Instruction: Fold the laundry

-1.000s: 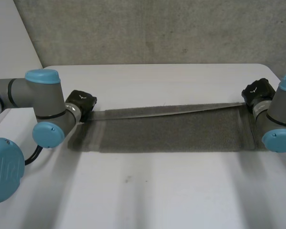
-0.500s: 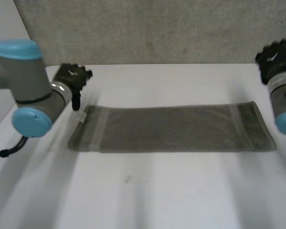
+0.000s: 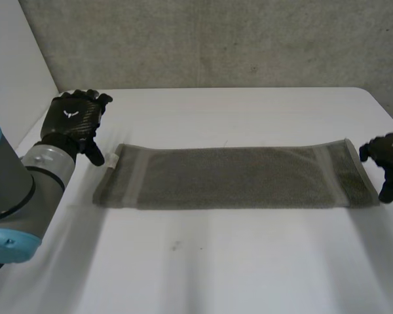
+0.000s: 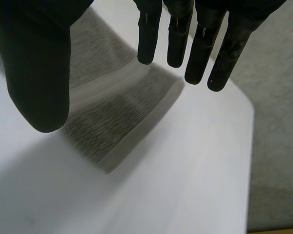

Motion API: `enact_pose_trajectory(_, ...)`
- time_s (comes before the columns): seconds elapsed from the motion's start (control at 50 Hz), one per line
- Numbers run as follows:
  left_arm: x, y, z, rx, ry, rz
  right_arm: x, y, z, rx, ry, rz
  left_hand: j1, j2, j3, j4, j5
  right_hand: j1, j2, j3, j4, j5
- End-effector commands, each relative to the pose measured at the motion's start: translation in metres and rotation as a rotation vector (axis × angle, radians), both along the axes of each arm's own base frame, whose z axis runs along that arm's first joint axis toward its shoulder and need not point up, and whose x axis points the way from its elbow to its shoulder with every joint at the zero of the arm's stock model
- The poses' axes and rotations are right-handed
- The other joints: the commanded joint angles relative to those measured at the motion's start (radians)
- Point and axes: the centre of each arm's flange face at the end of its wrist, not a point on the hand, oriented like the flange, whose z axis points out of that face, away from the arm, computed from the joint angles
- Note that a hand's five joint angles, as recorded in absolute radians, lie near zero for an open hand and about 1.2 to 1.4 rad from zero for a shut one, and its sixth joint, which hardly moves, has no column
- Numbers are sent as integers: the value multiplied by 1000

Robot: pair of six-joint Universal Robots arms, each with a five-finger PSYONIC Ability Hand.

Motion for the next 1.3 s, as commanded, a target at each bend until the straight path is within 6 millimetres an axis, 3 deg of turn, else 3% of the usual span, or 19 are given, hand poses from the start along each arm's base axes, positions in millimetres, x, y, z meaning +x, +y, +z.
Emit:
enact_pose_trajectory(0.02, 6, 0, -13, 31, 15, 16, -3, -3, -46, -77, -6, 16, -7, 1, -2, 0, -8, 154, 100, 87, 84, 96)
enact_pose_trajectory(0.22, 14, -6, -16, 17, 18, 41, -4, -16, -85, -122, 34, 27, -13, -4, -8, -6, -14, 327, 273, 260, 257, 269)
enact_pose_trajectory(0.62, 14, -8, -18, 7, 21, 44, -11, -26, -99, -109, 90, 39, -13, -4, -8, -6, -14, 665, 611, 598, 595, 607)
enact_pose_trajectory(0.66, 14, -9, -18, 7, 21, 46, -12, -30, -98, -117, 94, 32, -13, -4, -8, -6, -14, 1026, 972, 959, 956, 968)
enact_pose_trajectory(0.72, 14, -9, -18, 7, 21, 46, -14, -32, -97, -122, 98, 23, -13, -4, -8, -6, -14, 1028, 974, 961, 958, 970)
enact_pose_trajectory(0.88, 14, -8, -17, 5, 22, 46, -50, -50, -83, -171, 149, -132, -13, -4, -8, -6, -14, 1028, 974, 961, 958, 970)
enact_pose_trajectory(0.94, 14, -8, -17, 4, 22, 46, -87, -64, -72, -200, 208, -291, -13, -4, -8, -6, -14, 1028, 974, 961, 958, 970)
enact_pose_trajectory(1.06, 14, -8, -17, 4, 22, 46, -100, -68, -51, -256, 234, -348, -13, -4, -8, -6, -14, 1028, 974, 961, 958, 970)
enact_pose_trajectory(1.1, 14, -8, -17, 4, 22, 46, -85, -68, -32, -319, 226, -322, -13, -4, -8, -6, -14, 1028, 974, 961, 958, 970)
enact_pose_trajectory(1.12, 14, -8, -17, 4, 22, 46, -85, -68, -32, -319, 226, -322, -13, -4, -8, -6, -14, 1028, 974, 961, 958, 970)
enact_pose_trajectory(1.16, 14, -8, -17, 4, 22, 46, -47, -63, -2, -424, 207, -234, -13, -4, -8, -6, -14, 1028, 974, 961, 958, 970)
enact_pose_trajectory(1.18, 14, -8, -16, 3, 23, 47, -47, -63, -2, -424, 207, -233, -13, -4, -8, -6, -14, 1028, 974, 961, 958, 970)
enact_pose_trajectory(1.2, 14, -8, -16, 2, 23, 47, -24, -59, 12, -475, 192, -179, -13, -4, -8, -6, -14, 1028, 974, 961, 958, 970)
enact_pose_trajectory(1.22, 14, -8, -16, 2, 23, 47, -24, -58, 12, -475, 191, -179, -13, -4, -8, -6, -14, 1028, 974, 961, 958, 970)
enact_pose_trajectory(1.26, 14, -8, -16, 4, 22, 46, 29, -45, 27, -546, 157, -41, -13, -4, -8, -6, -14, 1028, 974, 961, 958, 970)
enact_pose_trajectory(1.28, 14, -8, -16, 4, 22, 46, 29, -45, 27, -546, 157, -41, -13, -4, -8, -6, -14, 1028, 974, 961, 958, 970)
enact_pose_trajectory(1.3, 14, -8, -16, 4, 22, 47, 58, -35, 34, -578, 134, 37, -13, -4, -8, -6, -14, 1028, 974, 961, 958, 970)
